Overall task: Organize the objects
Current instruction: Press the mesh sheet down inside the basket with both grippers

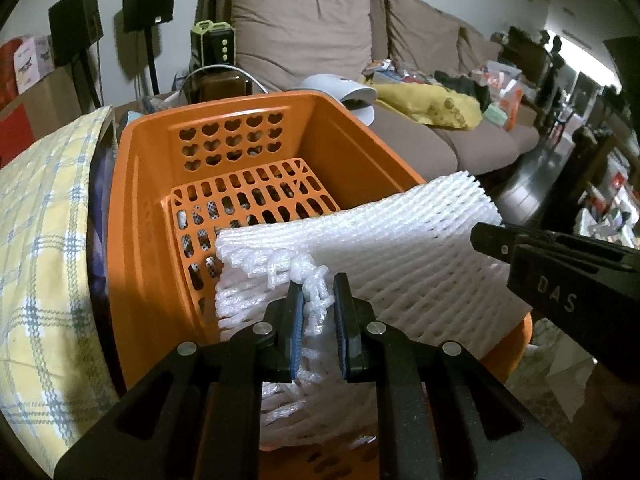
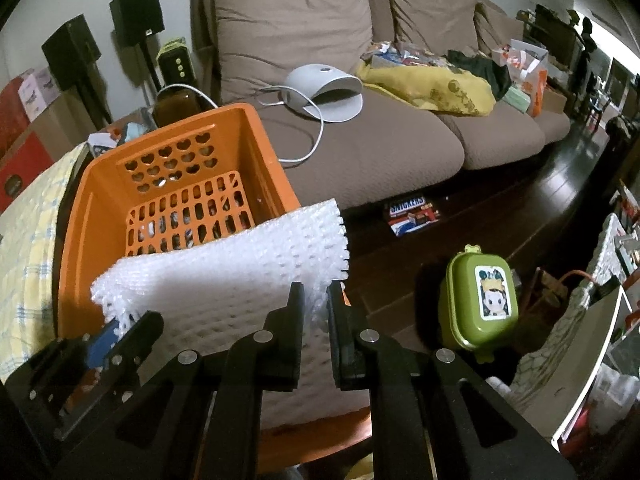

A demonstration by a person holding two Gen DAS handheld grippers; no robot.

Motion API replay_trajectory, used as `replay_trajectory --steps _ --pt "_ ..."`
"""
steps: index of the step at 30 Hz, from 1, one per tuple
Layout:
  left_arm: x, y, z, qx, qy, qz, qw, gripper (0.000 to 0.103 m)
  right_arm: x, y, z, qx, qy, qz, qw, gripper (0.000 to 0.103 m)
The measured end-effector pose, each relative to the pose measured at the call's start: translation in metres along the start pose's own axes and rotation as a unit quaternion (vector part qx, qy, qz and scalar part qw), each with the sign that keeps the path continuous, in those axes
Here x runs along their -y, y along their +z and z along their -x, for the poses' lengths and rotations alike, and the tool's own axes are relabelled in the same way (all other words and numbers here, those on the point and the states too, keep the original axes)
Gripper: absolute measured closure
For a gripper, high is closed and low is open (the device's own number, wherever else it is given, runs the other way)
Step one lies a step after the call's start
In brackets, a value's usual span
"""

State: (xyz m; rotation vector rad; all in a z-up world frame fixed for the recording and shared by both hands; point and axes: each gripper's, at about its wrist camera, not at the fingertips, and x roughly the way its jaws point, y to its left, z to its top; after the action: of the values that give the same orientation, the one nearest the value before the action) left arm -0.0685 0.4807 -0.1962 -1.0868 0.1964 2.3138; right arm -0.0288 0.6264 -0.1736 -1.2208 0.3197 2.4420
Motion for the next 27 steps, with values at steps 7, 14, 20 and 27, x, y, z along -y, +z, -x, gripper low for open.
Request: replay_trajectory --steps 7,14,20,27 --pt "-0.006 0.000 -0.001 0.005 -0.011 0.014 0.9998 0.090 0.001 -0.002 -0.003 -0.006 0.003 -0.004 1.000 0.092" --pt "-0.018 0.005 -0.003 -0.006 -0.032 0.046 0.9984 0.090 0.016 0.001 0.000 -0.016 0.048 -0.043 0.998 0.092" --pt "-0.023 0.013 0.004 0.002 -0.037 0.052 0.9979 0.090 0.026 0.003 0.001 -0.004 0.082 -0.069 0.994 0.092" --pt "-0.028 0.016 0.005 -0.023 -0.039 0.056 0.9974 0.090 0.014 0.009 0.011 0.020 0.095 -0.052 0.994 0.092"
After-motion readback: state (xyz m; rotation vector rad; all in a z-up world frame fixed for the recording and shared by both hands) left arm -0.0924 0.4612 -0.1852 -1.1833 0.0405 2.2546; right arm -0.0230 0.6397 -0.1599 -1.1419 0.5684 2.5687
